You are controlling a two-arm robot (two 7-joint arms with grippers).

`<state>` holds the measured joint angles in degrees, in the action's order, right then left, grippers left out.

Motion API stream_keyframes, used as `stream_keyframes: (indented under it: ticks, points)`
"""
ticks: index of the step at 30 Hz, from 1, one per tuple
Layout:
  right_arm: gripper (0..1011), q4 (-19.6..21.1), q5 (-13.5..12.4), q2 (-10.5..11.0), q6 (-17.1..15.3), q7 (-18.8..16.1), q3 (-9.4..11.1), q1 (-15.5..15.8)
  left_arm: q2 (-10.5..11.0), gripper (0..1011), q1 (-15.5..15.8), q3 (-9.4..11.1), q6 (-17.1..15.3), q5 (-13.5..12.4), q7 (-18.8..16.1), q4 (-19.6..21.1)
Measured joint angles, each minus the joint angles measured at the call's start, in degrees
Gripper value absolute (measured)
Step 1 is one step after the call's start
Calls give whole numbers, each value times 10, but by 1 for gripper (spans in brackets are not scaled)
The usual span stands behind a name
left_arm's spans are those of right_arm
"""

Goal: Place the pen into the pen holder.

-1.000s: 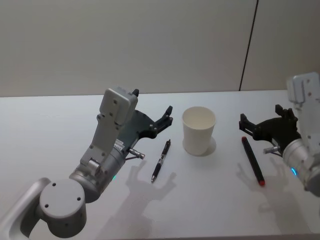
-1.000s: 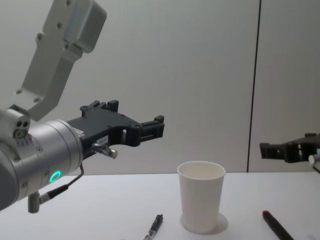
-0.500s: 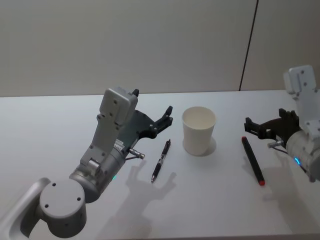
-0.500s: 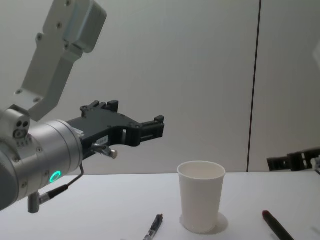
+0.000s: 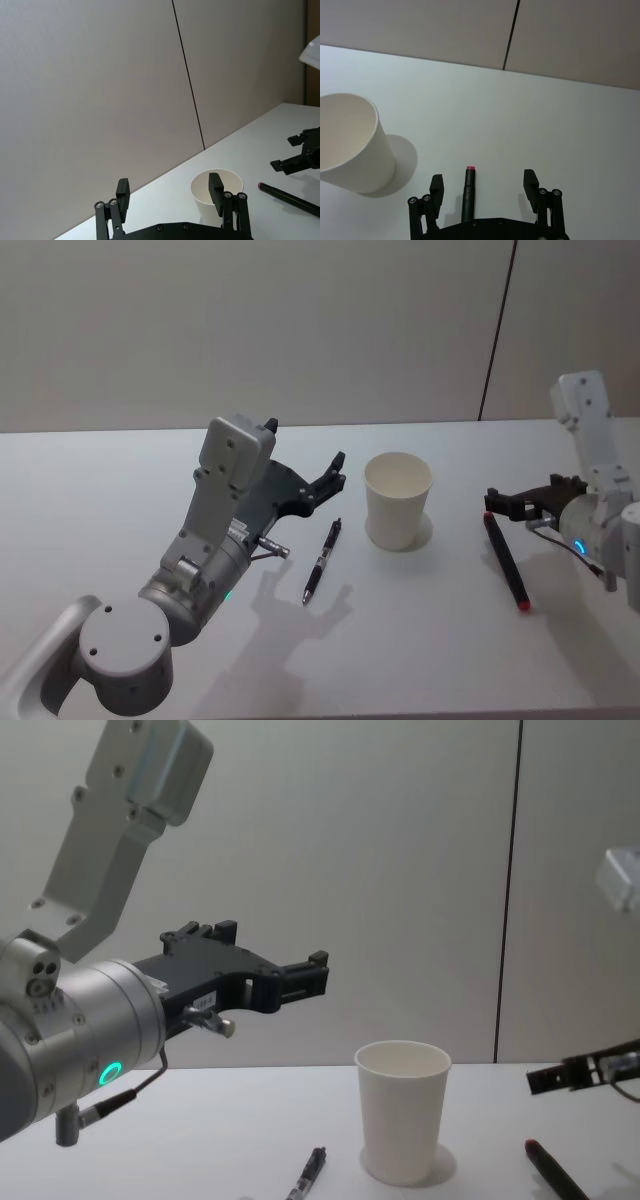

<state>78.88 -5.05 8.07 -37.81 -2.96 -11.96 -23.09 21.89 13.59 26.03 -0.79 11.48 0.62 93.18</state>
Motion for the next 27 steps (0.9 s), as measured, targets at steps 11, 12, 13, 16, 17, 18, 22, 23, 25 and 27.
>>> stream_keyframes:
  ticks: [11,12,13,16,17,18,22,23,25,27]
  points:
    - [1001,-82,-10,-21,-14,0,-3,-43,0,1000,0,0,0,0,0,0]
    - [1002,-87,-11,-23,-15,0,-3,-46,0,1000,0,0,0,0,0,0]
    - [1002,-91,-12,-24,-16,1,-3,-48,0,1000,0,0,0,0,0,0]
    - [1001,-112,-16,-30,-22,5,-3,-59,0,1000,0,0,0,0,0,0]
    - [1001,-118,-17,-32,-23,6,-3,-62,0,1000,0,0,0,0,0,0]
    - [1001,-127,-19,-34,-25,9,-3,-67,0,1000,0,0,0,0,0,0]
    - [1001,-151,-21,-41,-31,13,-3,-81,0,1000,0,0,0,0,0,0]
    - [1002,-155,-21,-42,-32,14,-3,-84,0,1000,0,0,0,0,0,0]
    - [1001,-168,-21,-45,-34,16,-3,-92,0,1000,0,0,0,0,0,0]
    - [1001,-174,-21,-46,-36,17,-3,-96,0,1000,0,0,0,0,0,0]
